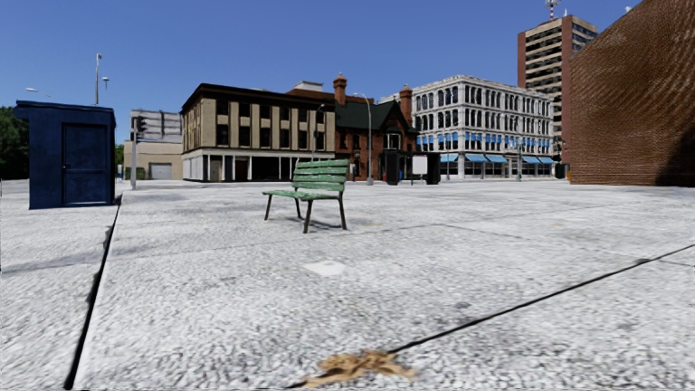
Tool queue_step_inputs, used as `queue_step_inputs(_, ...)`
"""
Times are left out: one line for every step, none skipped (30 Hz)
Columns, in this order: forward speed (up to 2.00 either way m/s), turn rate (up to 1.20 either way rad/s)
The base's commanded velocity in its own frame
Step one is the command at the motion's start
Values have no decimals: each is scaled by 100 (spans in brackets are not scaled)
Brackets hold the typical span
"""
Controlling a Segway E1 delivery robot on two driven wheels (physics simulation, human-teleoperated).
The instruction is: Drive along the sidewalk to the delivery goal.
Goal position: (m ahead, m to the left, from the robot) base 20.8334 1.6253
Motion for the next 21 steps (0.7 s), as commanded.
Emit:
queue_step_inputs(200, -47)
queue_step_inputs(200, -47)
queue_step_inputs(200, -47)
queue_step_inputs(200, -47)
queue_step_inputs(200, -47)
queue_step_inputs(200, -47)
queue_step_inputs(200, -47)
queue_step_inputs(200, -47)
queue_step_inputs(200, -47)
queue_step_inputs(200, -47)
queue_step_inputs(200, -47)
queue_step_inputs(200, -47)
queue_step_inputs(200, -47)
queue_step_inputs(200, -47)
queue_step_inputs(200, -47)
queue_step_inputs(200, -47)
queue_step_inputs(200, -47)
queue_step_inputs(200, -47)
queue_step_inputs(200, -47)
queue_step_inputs(200, -47)
queue_step_inputs(200, -46)
